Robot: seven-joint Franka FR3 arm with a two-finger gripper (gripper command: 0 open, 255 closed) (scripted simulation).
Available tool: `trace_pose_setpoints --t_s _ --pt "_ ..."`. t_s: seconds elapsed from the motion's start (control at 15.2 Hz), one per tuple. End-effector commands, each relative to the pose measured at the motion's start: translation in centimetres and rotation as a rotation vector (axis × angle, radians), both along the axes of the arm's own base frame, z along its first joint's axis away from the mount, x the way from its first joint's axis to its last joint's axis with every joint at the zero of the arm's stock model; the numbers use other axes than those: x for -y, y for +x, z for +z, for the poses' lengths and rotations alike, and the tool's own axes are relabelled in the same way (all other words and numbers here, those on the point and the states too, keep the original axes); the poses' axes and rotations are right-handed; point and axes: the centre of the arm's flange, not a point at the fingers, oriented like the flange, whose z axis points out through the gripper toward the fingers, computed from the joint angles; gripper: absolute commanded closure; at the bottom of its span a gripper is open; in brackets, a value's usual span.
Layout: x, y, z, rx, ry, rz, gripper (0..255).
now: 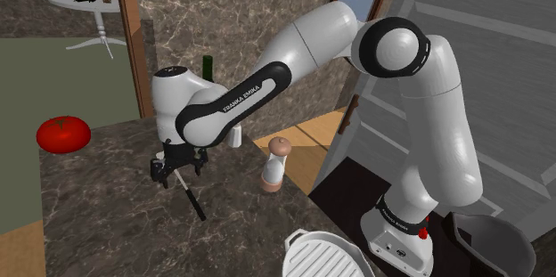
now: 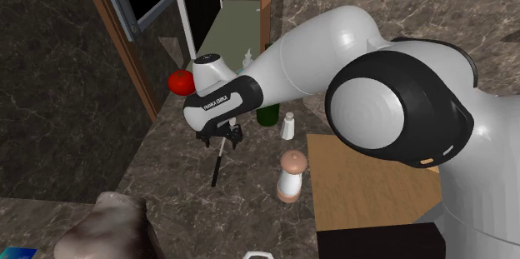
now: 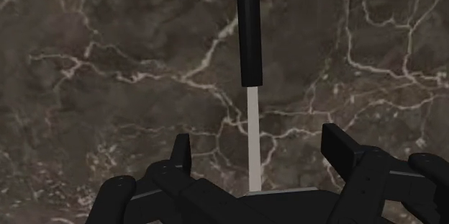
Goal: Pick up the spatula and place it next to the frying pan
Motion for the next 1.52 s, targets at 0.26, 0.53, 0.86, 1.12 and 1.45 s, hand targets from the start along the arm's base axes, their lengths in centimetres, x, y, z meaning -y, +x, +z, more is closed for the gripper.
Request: trace_pose_setpoints --t_s 0.26,0.53,0.86,1.12,1.45 --pt "0.0 0.0 0.0 0.0 0.0 0.0 255" --pt "0.0 0.0 0.0 0.0 0.0 0.0 255" --pt "0.0 0.0 2.1 0.0 0.0 0.0 255" --pt "0.0 0.0 4.2 0.0 0.0 0.0 255" --pt "0.0 0.0 6.9 0.0 0.0 0.0 255"
